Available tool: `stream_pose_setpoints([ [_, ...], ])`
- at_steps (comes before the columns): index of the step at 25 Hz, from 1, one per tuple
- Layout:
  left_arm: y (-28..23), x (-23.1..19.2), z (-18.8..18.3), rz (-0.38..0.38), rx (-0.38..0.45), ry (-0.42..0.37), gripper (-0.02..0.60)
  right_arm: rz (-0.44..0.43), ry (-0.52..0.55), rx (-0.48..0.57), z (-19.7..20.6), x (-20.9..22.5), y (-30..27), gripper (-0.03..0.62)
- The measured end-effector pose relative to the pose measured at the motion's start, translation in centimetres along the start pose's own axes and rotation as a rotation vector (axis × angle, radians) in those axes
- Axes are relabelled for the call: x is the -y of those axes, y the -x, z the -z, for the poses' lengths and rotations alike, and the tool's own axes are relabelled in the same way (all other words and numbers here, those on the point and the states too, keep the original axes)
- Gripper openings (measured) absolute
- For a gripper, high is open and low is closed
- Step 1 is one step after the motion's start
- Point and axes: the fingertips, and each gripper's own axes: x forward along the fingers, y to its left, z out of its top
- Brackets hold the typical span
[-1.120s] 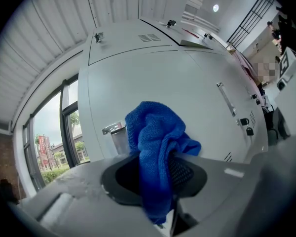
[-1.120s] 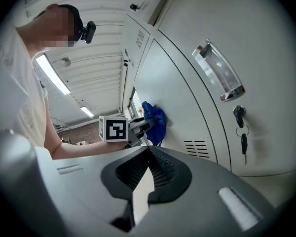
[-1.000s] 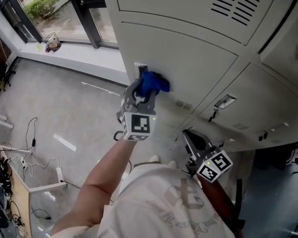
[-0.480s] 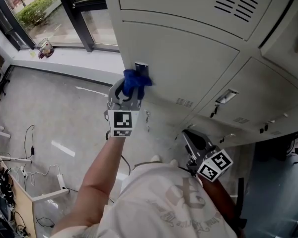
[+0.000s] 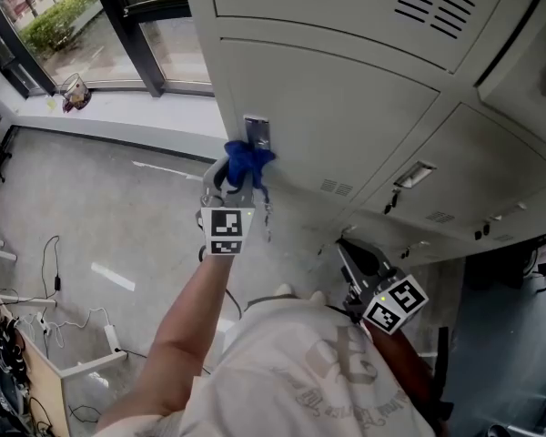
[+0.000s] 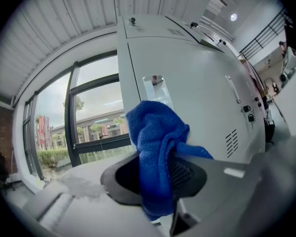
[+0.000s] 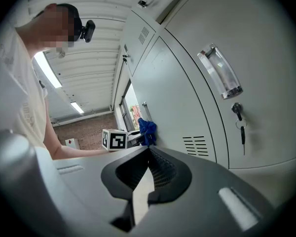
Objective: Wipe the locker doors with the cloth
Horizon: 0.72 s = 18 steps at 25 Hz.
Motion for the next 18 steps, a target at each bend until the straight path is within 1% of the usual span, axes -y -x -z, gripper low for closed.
stream_pose_setpoints([
  [2,0.3,0.2,1.5,-0.001,-0.045,0.065,0.12,0.002,0.001,0.0,0.0,0.0,-0.1,0.008],
  [4,1.0,0.1,2.2,-0.019,-0.065,0.105,0.12,0.003,0.001,0.005,-0.2,0.1,-0.2,0.008],
  [6,2.2,-0.5,1.4,-0.054,-0.036,0.124,0.12,0.008,-0.001,0.007,-0.2,0.3,-0.2,0.008],
  [8,3.7,-0.4,-0.6,-0.063,0.026,0.139,0.12,0.011,-0.005,0.006,-0.1,0.5,-0.2,0.008],
  [11,5.6,1.2,-3.6,-0.035,0.1,0.142,0.118,0.005,-0.004,0.005,0.0,0.4,-0.5,0.008],
  [13,6.3,2.5,-5.0,-0.012,0.124,0.171,0.118,0.001,-0.004,0.005,0.0,0.3,-0.7,0.008],
  [15,6.6,4.4,-5.8,0.033,0.124,0.23,0.12,0.001,-0.007,0.005,0.0,0.4,-0.7,0.008],
  [18,5.8,7.0,-5.3,0.099,0.077,0.353,0.12,-0.003,-0.007,0.005,-0.1,0.4,-0.8,0.008],
])
